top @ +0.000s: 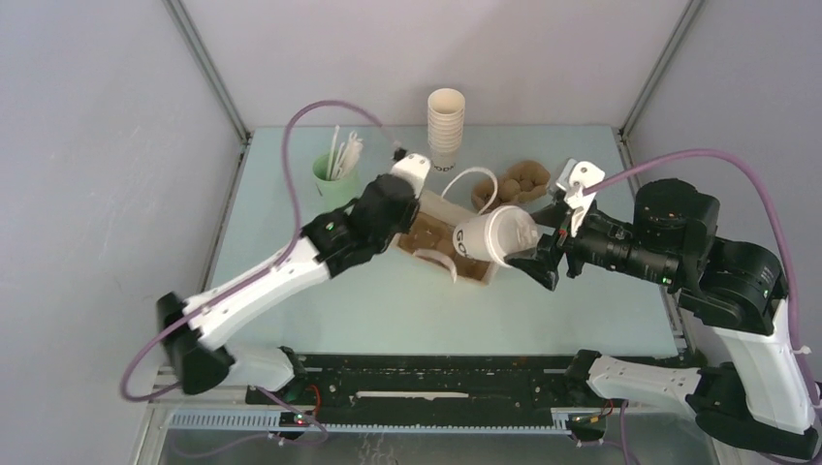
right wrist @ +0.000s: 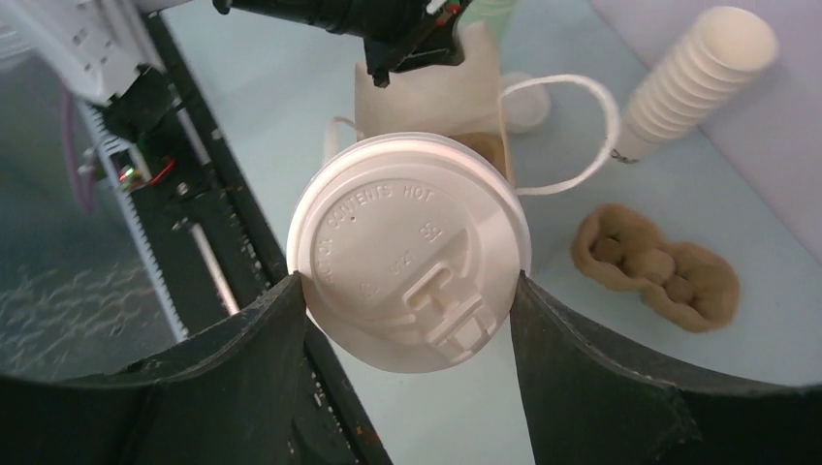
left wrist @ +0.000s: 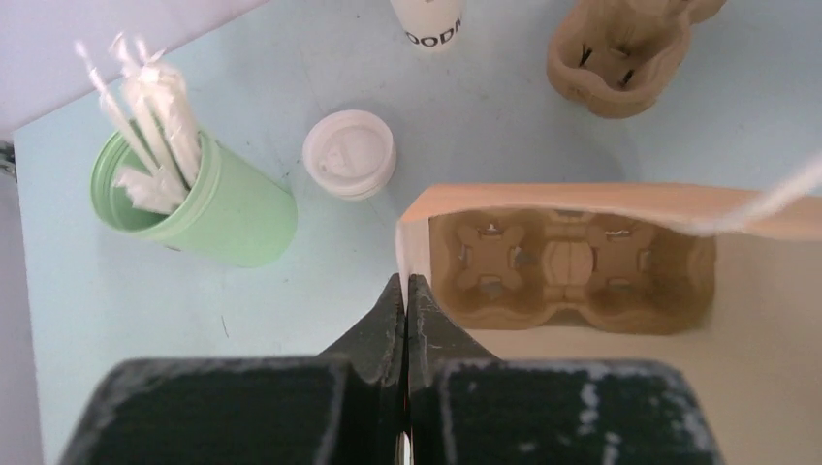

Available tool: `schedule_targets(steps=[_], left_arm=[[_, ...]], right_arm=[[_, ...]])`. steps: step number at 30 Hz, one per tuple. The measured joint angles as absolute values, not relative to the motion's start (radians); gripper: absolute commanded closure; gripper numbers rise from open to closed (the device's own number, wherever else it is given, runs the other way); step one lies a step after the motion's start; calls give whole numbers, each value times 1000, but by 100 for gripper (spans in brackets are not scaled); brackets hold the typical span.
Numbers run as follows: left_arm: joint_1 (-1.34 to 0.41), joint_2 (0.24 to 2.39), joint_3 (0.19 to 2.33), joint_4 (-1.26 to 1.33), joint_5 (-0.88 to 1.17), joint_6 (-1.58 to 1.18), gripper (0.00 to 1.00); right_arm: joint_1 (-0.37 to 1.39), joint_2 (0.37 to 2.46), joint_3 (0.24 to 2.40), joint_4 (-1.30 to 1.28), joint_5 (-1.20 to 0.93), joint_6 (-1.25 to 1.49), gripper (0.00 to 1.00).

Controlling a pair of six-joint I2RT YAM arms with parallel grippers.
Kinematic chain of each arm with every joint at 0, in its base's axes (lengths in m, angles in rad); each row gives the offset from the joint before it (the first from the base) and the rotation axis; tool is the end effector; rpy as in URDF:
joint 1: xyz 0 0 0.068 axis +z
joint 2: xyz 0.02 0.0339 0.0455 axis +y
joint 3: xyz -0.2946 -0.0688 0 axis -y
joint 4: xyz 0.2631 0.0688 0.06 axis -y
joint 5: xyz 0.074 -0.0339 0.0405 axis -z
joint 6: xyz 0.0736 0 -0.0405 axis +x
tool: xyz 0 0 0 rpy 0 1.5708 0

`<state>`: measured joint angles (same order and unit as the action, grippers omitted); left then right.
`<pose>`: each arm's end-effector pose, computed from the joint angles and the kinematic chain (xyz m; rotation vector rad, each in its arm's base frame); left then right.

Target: Pack the takeout coffee

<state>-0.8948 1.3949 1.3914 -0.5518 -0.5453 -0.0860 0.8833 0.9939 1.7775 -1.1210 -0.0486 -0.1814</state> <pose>0.2476 -0.2477 0.3904 0.5045 1.9751 -0.0310 0.0877 0.1124 0.5398 -1.0144 1.6562 0.5176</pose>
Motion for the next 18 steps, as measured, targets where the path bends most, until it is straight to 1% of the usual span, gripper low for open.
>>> schedule_targets(steps=[3,8,11,15,18], left_arm=[[-923,1222,1188,-402,-592,-97,100],[-965,1052,945,-212,-666,-147,100],[-1000,992,834,-125,-705,-178,100],[-1028,887,680,-12,-734,-220,100],[-1036,796,590,37,-749,-241,100]], right_arm=[[884,1020,1810,-1160,-152,-230,100],[951,1037,1788,-1163,-228,-255,100],[1069,1057,1768,-1163,-192,-249,100],[1220,1126,1745,-1156,-79,-233,100],[1276,1188,1745,-1155,0,-214,100]])
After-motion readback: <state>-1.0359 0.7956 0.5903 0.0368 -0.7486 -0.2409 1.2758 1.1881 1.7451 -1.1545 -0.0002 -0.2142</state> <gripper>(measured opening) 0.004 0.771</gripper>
